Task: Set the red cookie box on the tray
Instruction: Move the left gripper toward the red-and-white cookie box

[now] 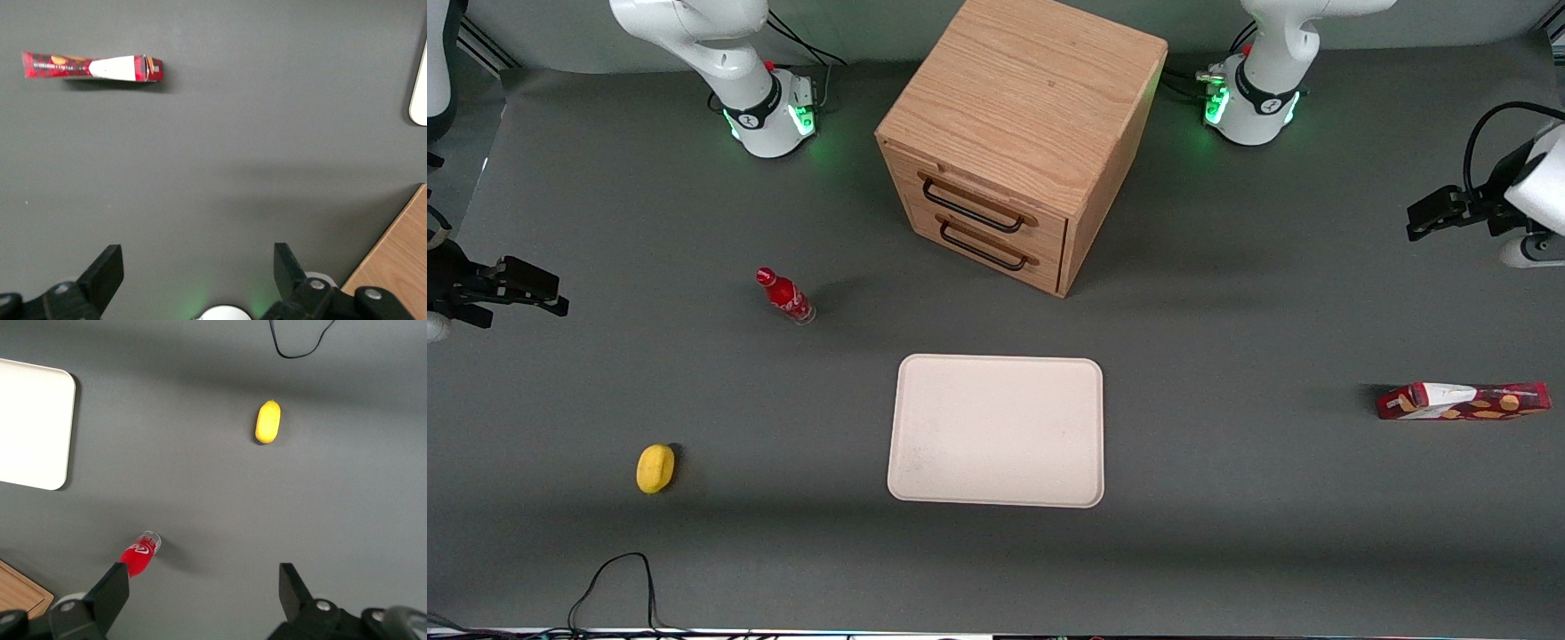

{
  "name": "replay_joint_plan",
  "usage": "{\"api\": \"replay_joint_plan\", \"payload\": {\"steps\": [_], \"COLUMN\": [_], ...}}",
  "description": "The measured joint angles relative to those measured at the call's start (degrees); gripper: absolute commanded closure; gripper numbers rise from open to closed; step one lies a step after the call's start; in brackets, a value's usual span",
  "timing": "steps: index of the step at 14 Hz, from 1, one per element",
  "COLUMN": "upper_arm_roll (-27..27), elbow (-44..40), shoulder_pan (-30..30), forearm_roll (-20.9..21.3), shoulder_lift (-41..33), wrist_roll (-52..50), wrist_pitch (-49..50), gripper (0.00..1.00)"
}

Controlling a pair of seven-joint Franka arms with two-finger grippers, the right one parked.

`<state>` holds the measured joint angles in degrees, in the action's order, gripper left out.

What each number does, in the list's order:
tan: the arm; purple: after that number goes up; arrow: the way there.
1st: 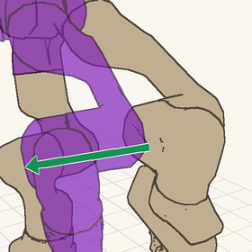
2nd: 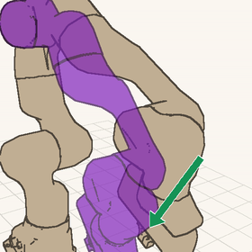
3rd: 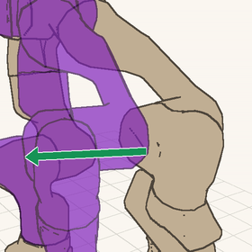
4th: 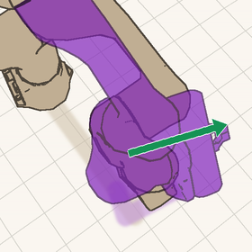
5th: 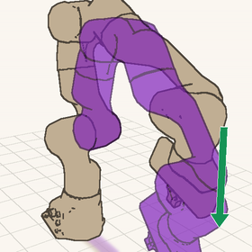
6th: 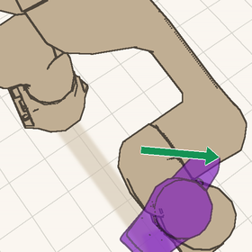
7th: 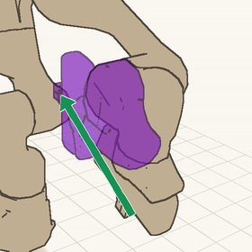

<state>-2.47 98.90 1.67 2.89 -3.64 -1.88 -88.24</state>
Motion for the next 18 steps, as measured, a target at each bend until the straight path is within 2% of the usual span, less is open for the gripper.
{"api": "replay_joint_plan", "payload": {"steps": [4,7,15,18], "upper_arm_roll": [0.07,-0.01,-0.32,-1.12], "elbow": [-3.42,-4.13,-5.71,-5.75], "shoulder_pan": [0.37,0.39,0.37,-2.67], "forearm_roll": [-0.20,-1.79,-2.13,-1.95], "shoulder_lift": [1.97,1.99,1.92,1.92], "wrist_roll": [-1.57,-1.70,-1.70,1.95], "wrist_pitch": [2.59,5.35,8.99,10.28], "gripper": [0.00,0.00,0.00,0.00]}}
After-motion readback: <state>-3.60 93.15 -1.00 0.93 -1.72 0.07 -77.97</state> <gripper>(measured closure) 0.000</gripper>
